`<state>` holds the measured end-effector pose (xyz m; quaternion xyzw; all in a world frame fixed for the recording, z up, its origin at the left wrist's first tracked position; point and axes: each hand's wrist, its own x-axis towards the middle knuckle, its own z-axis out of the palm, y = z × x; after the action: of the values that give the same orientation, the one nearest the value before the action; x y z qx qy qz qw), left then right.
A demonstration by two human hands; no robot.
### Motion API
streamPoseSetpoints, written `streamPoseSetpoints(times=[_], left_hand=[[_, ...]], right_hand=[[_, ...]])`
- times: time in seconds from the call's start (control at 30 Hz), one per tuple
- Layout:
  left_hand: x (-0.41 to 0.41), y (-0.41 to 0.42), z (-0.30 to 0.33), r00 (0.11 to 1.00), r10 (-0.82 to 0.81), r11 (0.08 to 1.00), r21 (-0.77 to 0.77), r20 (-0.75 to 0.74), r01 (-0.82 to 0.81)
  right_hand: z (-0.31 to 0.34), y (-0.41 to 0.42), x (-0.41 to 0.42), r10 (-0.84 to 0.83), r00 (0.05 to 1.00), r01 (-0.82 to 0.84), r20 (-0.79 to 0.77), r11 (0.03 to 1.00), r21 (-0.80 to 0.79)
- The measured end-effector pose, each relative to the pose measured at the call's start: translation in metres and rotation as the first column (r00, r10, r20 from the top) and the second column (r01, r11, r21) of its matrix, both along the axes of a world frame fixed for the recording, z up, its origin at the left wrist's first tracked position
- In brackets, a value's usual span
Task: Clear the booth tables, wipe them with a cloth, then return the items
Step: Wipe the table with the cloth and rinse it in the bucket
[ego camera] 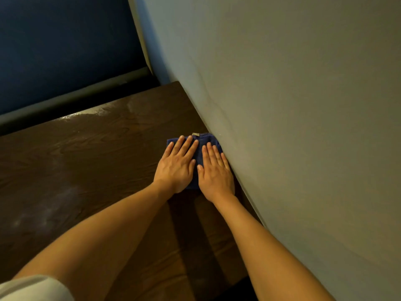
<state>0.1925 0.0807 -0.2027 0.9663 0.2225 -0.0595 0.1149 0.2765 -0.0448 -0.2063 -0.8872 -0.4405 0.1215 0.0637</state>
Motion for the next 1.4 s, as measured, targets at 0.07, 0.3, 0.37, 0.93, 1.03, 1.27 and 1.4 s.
streamPoseSetpoints(times=[0.07, 0.3, 0.37, 0.93, 1.03, 1.27, 1.4], left_hand=[[0.004, 0.007, 0.000, 1.000, -0.007, 1.000, 0.003, -0.001, 0.007], [0.000, -0.007, 0.006, 0.999, -0.015, 1.000, 0.001, -0.042, 0.015], [-0.004, -0.019, 0.007, 0.998, -0.041, 0.999, -0.002, -0.050, 0.041], [-0.048, -0.167, 0.011, 0.934, -0.353, 0.933, -0.089, -0.054, 0.348], [-0.054, -0.187, 0.014, 0.913, -0.403, 0.912, -0.106, -0.059, 0.395], [-0.065, -0.209, 0.018, 0.890, -0.452, 0.888, -0.124, -0.058, 0.443], [-0.077, -0.205, 0.020, 0.881, -0.471, 0.876, -0.138, -0.042, 0.462]], right_hand=[[-0.001, 0.006, 0.002, -0.004, 1.000, 0.004, 0.018, 1.000, 0.000], [0.009, -0.006, -0.005, -0.008, 1.000, 0.008, -0.008, 0.999, -0.045], [0.010, -0.021, -0.012, -0.026, 1.000, 0.026, -0.001, 0.998, -0.054], [0.000, -0.192, -0.102, -0.346, 0.937, 0.347, 0.041, 0.938, -0.016], [-0.002, -0.213, -0.117, -0.389, 0.920, 0.390, 0.054, 0.921, -0.009], [-0.008, -0.232, -0.141, -0.490, 0.868, 0.490, 0.078, 0.871, 0.025], [-0.010, -0.227, -0.152, -0.528, 0.849, 0.525, 0.017, 0.847, 0.083]])
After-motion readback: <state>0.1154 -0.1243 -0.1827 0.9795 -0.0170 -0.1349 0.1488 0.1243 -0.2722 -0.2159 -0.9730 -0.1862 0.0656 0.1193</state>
